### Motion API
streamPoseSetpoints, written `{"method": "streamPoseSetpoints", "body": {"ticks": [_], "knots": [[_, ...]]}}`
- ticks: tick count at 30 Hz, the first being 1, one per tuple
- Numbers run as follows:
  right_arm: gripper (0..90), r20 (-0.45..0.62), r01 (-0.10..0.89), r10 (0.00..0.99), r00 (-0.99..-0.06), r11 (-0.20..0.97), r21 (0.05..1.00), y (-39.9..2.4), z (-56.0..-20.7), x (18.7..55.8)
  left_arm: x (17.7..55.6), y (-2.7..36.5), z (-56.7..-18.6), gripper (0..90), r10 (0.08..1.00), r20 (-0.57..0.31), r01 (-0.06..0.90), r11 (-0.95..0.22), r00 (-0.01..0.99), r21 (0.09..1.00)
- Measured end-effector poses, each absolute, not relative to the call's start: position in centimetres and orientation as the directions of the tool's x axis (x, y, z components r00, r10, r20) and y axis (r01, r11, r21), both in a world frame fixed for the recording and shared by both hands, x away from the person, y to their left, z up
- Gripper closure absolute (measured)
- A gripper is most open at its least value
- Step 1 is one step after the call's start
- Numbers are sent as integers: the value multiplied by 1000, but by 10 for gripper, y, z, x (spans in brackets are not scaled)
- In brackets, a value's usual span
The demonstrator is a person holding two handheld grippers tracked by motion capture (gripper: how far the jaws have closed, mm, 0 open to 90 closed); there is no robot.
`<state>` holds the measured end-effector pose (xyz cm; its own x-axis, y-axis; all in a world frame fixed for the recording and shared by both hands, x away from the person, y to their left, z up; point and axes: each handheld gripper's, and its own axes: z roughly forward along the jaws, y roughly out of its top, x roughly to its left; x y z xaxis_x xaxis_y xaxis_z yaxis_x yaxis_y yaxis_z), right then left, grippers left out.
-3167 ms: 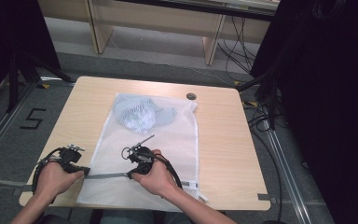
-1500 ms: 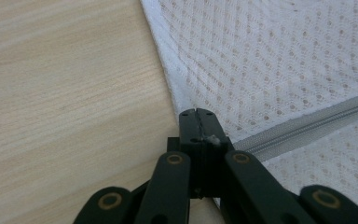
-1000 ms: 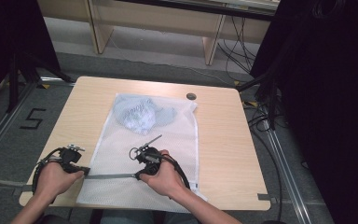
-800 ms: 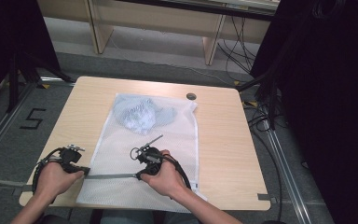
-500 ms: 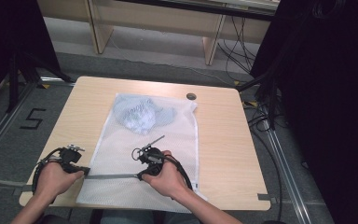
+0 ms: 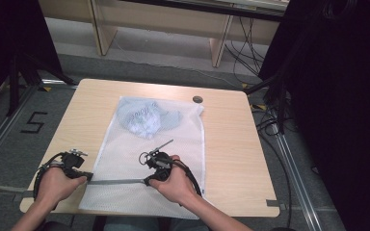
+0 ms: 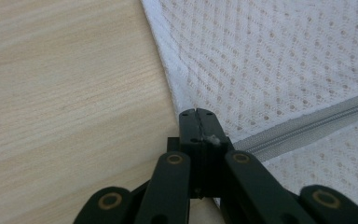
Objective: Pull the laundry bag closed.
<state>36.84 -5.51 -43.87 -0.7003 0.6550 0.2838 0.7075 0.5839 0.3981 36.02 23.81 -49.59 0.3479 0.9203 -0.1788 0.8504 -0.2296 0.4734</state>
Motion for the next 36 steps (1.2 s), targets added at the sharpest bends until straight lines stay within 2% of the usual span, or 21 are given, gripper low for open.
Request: {"method": "streamPoseSetpoints", "body": {"ticks": [5,31,33,35,36], "knots": [[870,288,712,658,-696,579,397,-58,-439,368,361,239,-494,897,914,-176,857,-256,365,446],[870,286,729,677,-678,569,381,-71,-442,367,360,238,-495,897,916,-169,850,-253,365,462],[870,304,736,676,-672,562,379,-73,-441,366,362,241,-494,897,904,-143,836,-299,402,461],[870,289,730,676,-678,569,380,-74,-441,366,362,241,-495,897,906,-147,836,-292,398,465],[870,287,727,674,-680,572,379,-75,-441,366,360,238,-495,897,917,-172,852,-247,359,462]]}}
